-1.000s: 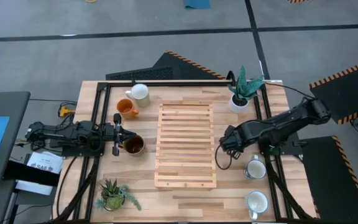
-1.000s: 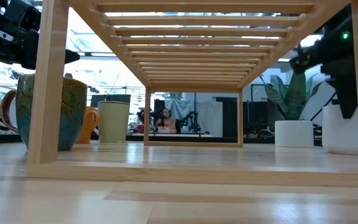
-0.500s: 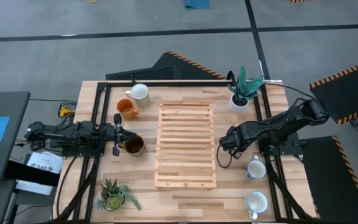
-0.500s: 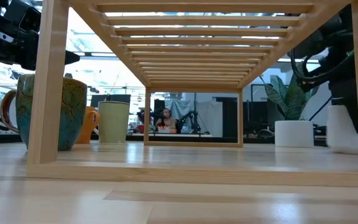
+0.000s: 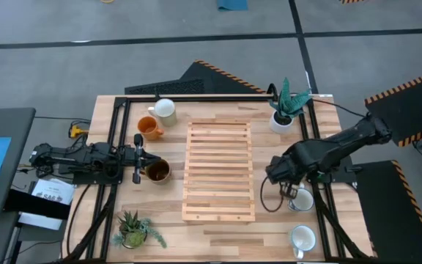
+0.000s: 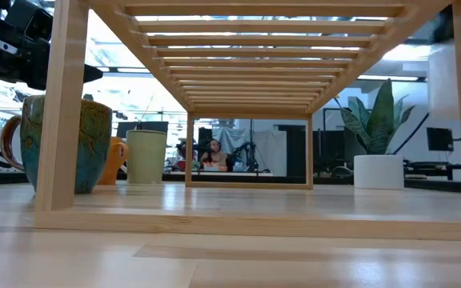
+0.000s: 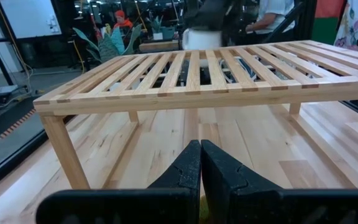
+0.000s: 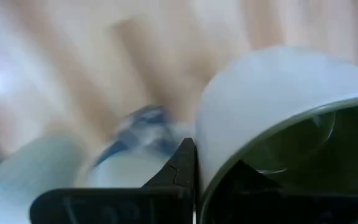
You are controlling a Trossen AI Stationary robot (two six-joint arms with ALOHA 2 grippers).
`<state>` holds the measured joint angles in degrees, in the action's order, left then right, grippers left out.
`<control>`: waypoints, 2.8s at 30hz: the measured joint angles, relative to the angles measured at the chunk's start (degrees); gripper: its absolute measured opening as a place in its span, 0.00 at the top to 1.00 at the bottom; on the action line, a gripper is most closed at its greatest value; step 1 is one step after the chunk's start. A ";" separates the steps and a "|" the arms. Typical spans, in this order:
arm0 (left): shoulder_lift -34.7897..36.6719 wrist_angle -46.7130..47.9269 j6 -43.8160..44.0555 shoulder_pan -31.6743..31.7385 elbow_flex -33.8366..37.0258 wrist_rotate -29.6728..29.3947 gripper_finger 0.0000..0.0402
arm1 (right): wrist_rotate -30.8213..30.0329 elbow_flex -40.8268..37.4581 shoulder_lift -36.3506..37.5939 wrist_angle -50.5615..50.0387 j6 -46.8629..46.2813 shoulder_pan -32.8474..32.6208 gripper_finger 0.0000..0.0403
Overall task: Place coffee mugs
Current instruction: Put the white mug on the shelf
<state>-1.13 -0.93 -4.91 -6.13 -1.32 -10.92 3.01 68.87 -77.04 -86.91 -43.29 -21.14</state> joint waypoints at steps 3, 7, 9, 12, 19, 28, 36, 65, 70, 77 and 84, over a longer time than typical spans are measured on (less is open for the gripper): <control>0.00 0.00 0.00 0.00 0.02 0.00 1.00 | 0.20 10.74 -1.34 -3.51 0.32 -2.86 0.90; 0.00 0.00 0.00 0.02 0.02 0.00 1.00 | -6.57 23.79 -4.96 -2.79 4.70 -4.45 0.90; 0.00 0.00 0.00 0.02 0.00 0.00 1.00 | -11.24 29.82 -8.07 -2.87 8.52 -3.46 0.90; 0.00 0.00 0.00 0.02 0.01 -0.02 1.00 | -16.32 38.16 -14.23 -3.00 15.78 0.07 0.90; 0.00 0.00 0.00 0.01 0.01 0.00 1.00 | -17.91 56.53 -30.76 -1.49 35.15 10.53 0.90; 0.00 0.00 0.00 0.02 0.01 -0.01 1.00 | -14.05 65.06 -40.72 1.40 46.76 18.19 0.90; 0.06 0.00 0.00 0.02 0.02 0.00 1.00 | -13.11 65.24 -42.66 9.71 49.15 21.07 0.90; 0.00 0.00 0.00 0.02 0.02 0.00 1.00 | -12.61 65.15 -46.92 12.28 47.84 23.97 0.63; 0.00 0.00 0.00 0.01 0.01 0.00 1.00 | -12.60 65.15 -46.92 12.37 48.28 23.95 0.63; 0.00 0.00 0.00 0.01 0.02 0.00 1.00 | -12.55 65.93 -46.26 12.46 48.37 24.04 0.64; 0.02 0.00 0.00 0.00 0.02 0.00 1.00 | -12.55 66.08 -46.25 16.04 49.69 24.30 0.64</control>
<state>-1.10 -0.93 -4.91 -6.13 -1.30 -10.92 -9.54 134.95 -123.28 -70.87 6.41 3.16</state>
